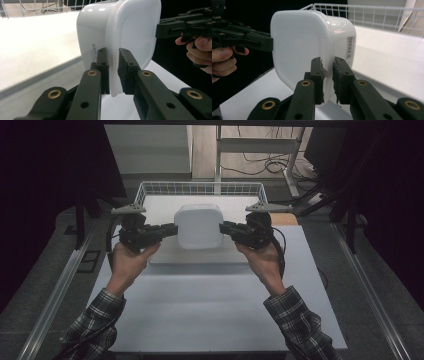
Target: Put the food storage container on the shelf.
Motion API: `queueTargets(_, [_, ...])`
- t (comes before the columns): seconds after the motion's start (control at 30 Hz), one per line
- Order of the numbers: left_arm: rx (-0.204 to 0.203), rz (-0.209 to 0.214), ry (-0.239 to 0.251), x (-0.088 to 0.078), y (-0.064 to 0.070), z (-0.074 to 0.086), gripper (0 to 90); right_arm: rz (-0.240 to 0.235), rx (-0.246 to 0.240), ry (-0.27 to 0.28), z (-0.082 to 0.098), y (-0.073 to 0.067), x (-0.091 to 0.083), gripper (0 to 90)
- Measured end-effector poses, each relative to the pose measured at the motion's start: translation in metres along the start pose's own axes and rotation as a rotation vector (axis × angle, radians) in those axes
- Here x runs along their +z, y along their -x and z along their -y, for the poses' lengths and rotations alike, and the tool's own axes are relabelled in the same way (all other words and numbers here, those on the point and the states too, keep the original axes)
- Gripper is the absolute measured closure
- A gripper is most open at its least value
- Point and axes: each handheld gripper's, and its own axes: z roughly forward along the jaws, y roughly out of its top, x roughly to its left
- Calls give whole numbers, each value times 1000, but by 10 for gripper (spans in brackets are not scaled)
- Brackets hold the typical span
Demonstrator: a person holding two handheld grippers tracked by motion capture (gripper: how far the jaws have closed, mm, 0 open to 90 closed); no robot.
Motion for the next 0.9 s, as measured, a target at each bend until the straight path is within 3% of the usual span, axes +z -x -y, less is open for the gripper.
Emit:
queueTargets(0.2, [-8, -2, -6, 5, -10, -28, 799, 14, 8, 18, -22, 8, 4, 784])
queueTargets(0.4, [-29, -16, -27, 16, -19, -42, 791, 35, 20, 11, -34, 17, 12, 782])
queueTargets(0.73, [-76, -29, -37, 28, -31, -46, 767, 45, 43, -20, -39, 28, 26, 773])
queueTargets(0.9, [-93, -17, -21, 31, -33, -47, 697, 47, 62, -35, -39, 33, 33, 744])
